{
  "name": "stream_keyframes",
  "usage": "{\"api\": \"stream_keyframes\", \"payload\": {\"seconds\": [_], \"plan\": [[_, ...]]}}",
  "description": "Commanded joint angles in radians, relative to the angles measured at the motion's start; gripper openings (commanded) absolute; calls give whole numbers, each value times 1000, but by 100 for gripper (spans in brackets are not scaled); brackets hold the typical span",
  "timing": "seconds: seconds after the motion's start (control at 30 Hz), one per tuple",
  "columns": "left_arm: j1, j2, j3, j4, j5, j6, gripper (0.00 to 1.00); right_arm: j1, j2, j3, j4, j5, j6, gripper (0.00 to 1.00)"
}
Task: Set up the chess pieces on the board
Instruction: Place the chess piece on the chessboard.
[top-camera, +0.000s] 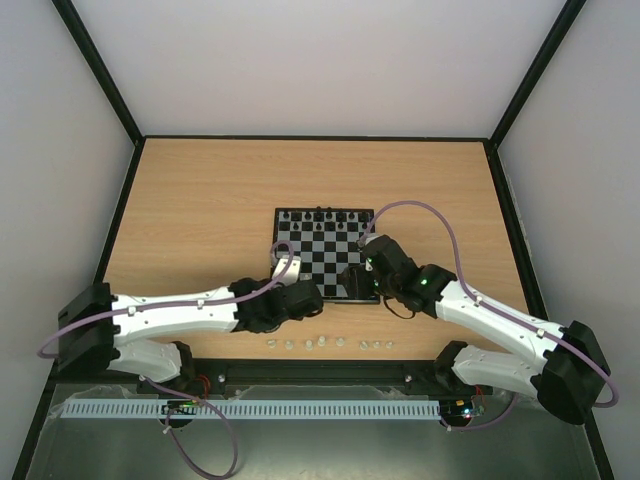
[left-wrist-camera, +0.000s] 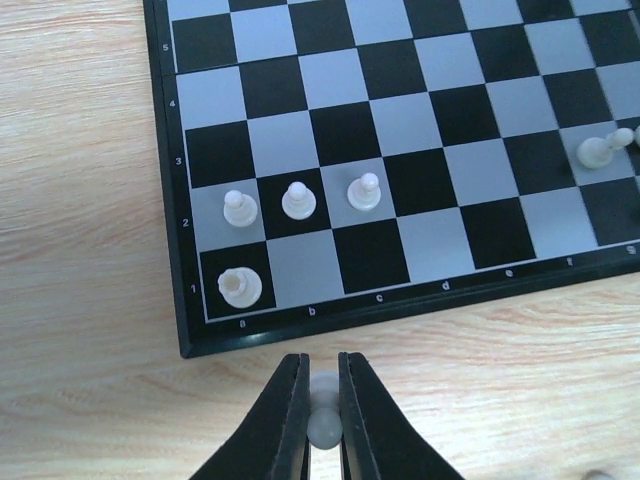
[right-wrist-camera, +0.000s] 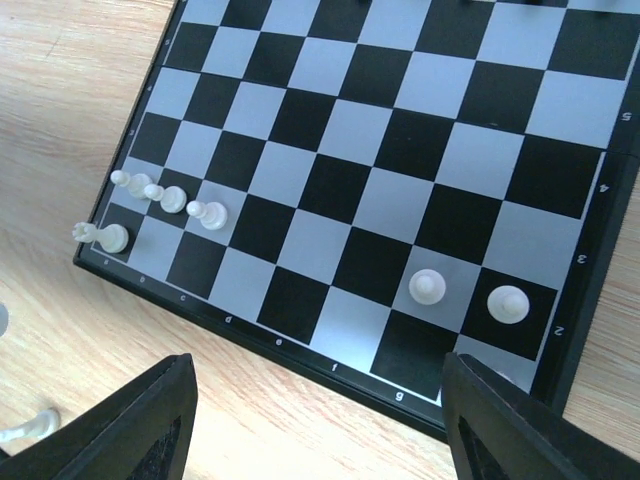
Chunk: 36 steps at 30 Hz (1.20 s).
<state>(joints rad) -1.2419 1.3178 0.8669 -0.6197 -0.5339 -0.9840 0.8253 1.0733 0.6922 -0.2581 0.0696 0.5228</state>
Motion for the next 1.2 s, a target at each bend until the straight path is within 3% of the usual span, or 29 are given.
{"api": "stream_keyframes", "payload": {"seconds": [0.0,0.1,0.27,0.53,1.17], "plan": [[56,50,2,74,43,108,2,2,-13,-9,-42,62,18,68],[96,66,-18,138,87,146,2,-9,-17,-10,-48,92,27,72],[135,96,-34,212,127,188,2,-53,-37,26,-73,139,43,99],[166,159,-45,299,175,232,2,-74,-11,122,-123,231,39,99],[201,216,-65,286,148,245,2,-78,-50,49,-101,202,39,99]]}}
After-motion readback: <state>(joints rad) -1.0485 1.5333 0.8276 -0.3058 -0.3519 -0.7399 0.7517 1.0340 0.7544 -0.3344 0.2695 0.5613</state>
